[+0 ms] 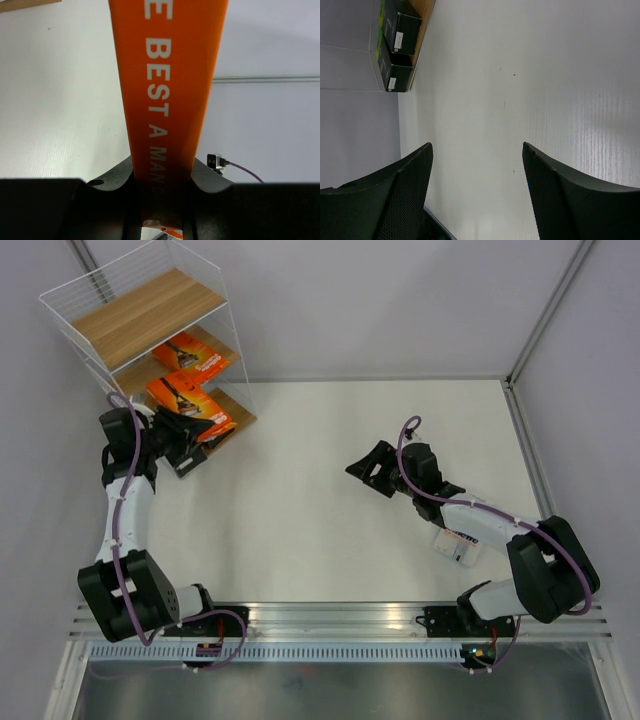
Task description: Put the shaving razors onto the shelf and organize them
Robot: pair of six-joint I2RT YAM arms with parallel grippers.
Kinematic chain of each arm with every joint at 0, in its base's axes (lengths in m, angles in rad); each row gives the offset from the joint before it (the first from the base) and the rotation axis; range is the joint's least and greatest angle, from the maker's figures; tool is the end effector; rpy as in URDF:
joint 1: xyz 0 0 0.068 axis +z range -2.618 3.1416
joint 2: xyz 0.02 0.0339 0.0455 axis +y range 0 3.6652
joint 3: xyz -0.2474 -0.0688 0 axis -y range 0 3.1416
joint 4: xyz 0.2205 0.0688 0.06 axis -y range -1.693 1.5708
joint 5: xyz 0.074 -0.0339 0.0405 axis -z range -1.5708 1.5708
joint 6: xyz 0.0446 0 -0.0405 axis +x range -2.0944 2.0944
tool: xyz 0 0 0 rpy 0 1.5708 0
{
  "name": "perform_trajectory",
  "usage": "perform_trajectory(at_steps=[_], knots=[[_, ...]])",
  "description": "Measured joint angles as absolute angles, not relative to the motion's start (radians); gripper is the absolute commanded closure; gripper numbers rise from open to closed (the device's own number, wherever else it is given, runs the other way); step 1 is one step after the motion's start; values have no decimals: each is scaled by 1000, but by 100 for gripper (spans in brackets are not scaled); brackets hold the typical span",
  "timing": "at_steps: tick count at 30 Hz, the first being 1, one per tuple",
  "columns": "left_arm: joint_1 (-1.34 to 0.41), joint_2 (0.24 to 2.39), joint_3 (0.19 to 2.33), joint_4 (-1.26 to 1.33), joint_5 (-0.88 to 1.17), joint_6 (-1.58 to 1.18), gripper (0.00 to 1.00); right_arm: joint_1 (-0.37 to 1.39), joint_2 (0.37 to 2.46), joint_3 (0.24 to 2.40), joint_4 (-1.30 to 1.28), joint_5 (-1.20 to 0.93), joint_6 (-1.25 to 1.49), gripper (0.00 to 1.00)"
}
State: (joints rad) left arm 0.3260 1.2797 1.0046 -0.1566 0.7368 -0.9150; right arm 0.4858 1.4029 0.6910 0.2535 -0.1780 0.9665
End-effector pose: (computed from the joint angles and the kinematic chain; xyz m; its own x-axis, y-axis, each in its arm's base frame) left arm 0.2698 0.0596 0.3036 -0.5119 -0.7927 -0.3310 -0.1062 0.4408 -0.8913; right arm 0.2532 0.1426 0.2066 -0.7160 0.5378 -0.4450 -0.0189 0.6224 0.7825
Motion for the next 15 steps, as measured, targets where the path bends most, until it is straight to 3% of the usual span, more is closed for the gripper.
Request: perform_trajectory(at_steps=[10,15], knots=[[332,1273,1006,-108,738,-991,70,486,1403,691,260,-186,973,23],[333,1219,971,-35,714,-1035,70,487,1411,705,357,-222,1021,34]])
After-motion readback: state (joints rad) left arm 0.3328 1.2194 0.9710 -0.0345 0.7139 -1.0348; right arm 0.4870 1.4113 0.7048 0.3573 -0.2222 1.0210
